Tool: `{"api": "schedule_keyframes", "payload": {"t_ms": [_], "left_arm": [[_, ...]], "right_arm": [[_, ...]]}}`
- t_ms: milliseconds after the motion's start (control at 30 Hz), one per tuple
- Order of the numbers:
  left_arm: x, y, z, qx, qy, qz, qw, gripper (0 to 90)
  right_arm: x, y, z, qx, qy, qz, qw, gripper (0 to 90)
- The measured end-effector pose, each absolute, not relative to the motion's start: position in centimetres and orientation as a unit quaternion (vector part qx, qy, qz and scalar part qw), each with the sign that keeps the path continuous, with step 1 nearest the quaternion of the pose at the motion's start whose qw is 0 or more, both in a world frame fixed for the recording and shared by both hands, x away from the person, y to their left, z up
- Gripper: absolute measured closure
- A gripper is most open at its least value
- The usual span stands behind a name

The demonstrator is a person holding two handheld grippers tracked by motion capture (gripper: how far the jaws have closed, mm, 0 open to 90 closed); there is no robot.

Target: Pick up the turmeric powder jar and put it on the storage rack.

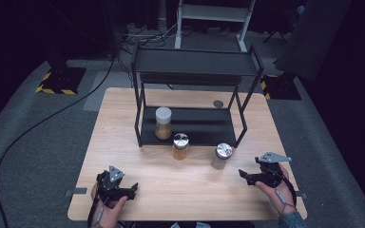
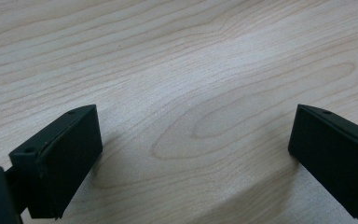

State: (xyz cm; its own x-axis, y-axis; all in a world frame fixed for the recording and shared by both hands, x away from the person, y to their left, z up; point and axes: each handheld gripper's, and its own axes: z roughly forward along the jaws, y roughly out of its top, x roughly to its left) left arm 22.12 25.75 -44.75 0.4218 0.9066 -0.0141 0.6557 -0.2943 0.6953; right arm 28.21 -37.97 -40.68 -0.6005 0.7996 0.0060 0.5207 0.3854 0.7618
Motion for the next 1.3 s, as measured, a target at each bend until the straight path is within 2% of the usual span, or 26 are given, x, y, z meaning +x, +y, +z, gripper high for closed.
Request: {"api": "schedule_keyframes", "payload": {"t_ms": [667, 1300], "left_arm": [[22.2, 25.6, -44.7, 0.779, 0.504, 0.197, 0.318, 2.0], [22.2, 25.5, -44.7, 0.779, 0.504, 0.197, 0.317, 1.9]], "right_arm": [[28.8, -36.4, -35.9, 0.382, 0.813, 0.400, 0.182, 6.6], [30.6, -33.5, -33.2, 0.353, 0.823, 0.409, 0.177, 6.6]]}}
